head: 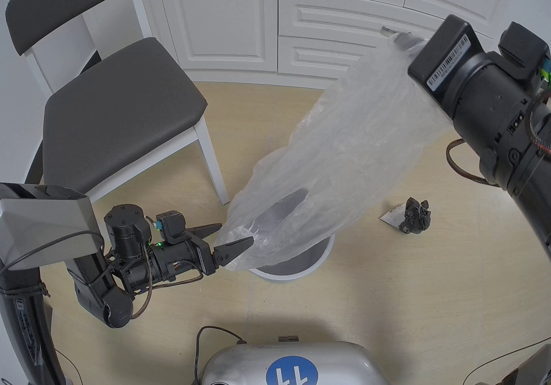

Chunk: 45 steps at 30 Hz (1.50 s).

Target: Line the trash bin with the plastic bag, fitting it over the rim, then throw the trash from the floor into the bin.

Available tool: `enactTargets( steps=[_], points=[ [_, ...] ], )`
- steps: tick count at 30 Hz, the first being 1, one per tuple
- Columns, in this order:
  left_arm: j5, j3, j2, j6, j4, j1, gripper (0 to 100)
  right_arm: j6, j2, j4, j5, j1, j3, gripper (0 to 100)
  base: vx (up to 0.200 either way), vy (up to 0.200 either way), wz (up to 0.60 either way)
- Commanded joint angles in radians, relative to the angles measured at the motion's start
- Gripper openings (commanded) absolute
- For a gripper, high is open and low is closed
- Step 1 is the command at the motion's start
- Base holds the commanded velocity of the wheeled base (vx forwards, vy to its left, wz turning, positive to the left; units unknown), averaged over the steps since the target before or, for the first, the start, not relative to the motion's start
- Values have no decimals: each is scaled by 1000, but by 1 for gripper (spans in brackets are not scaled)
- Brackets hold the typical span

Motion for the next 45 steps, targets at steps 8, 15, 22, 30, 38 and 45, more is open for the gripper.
enactTargets(
  steps=[8,15,22,30,38,45],
  points=[
    [-3,18,-12,8,-1,-8,100,-1,0,-2,0,-6,1,0,0,0,0],
    [-14,24,-9,31,-1,-16,100,1,8,-12,0,5,-1,0,0,0,0],
    [-14,47,-14,33,-1,-50,100,10,34,-15,-2,22,-8,0,0,0,0],
    [-11,40,22,31,-1,-70,100,10,37,-35,-12,28,-15,0,0,0,0],
    [-9,7,59,27,-1,-48,100,4,28,-35,-26,48,-11,0,0,0,0],
    [-6,-29,66,23,-1,-14,100,2,27,-35,-28,60,-7,0,0,0,0]
  ],
)
